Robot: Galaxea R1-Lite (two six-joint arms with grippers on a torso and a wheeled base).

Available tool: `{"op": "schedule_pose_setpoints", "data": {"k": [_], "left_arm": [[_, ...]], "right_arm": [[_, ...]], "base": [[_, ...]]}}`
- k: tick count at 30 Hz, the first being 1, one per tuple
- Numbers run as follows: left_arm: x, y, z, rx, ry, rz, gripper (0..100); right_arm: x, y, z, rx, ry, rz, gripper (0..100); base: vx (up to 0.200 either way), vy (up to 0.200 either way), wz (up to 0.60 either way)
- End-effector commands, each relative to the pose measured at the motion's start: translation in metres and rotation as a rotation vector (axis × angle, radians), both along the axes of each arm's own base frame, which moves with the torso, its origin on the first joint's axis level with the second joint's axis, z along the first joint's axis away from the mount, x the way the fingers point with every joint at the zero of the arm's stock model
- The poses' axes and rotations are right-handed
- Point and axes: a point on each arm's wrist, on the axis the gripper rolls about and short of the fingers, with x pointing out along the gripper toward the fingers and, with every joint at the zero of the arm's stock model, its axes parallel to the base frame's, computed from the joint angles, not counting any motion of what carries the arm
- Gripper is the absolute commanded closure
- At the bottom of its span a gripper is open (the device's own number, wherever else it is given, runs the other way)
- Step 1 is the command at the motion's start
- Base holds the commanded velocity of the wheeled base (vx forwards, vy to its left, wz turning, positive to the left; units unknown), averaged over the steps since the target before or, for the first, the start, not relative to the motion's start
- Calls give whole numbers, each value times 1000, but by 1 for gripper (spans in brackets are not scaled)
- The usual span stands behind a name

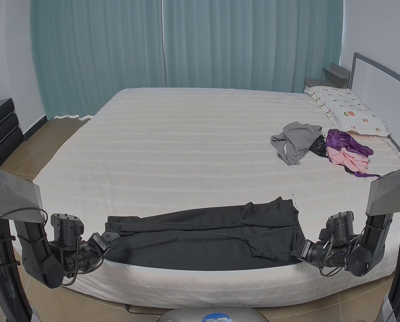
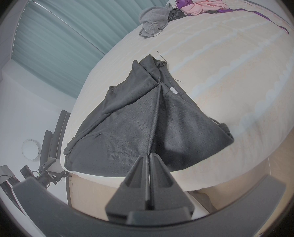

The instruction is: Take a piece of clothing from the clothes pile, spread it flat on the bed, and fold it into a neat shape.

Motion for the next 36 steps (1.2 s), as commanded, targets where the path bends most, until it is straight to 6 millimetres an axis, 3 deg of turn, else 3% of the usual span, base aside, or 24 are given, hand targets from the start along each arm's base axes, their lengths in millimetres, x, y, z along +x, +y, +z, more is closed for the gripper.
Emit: {"op": "schedule_pose_setpoints", "data": {"k": [1,22,23,28,36], "left_arm": [[0,0,-1,1,3,0,0],[0,0,-2,10,5,2,0],[0,0,-2,10,4,2,0],[1,1,0,11,-4,6,0],[5,4,3,4,-60,22,0]], "right_arm": [[-6,-2,10,16,-11,11,100],[-13,-11,1,-56,18,44,100],[-13,-12,1,-57,18,43,0],[-11,-11,3,-52,5,43,0],[7,-16,27,-30,-131,-10,0]], "base": [[0,0,0],[0,0,0],[0,0,0],[0,0,0],[0,0,0]]}}
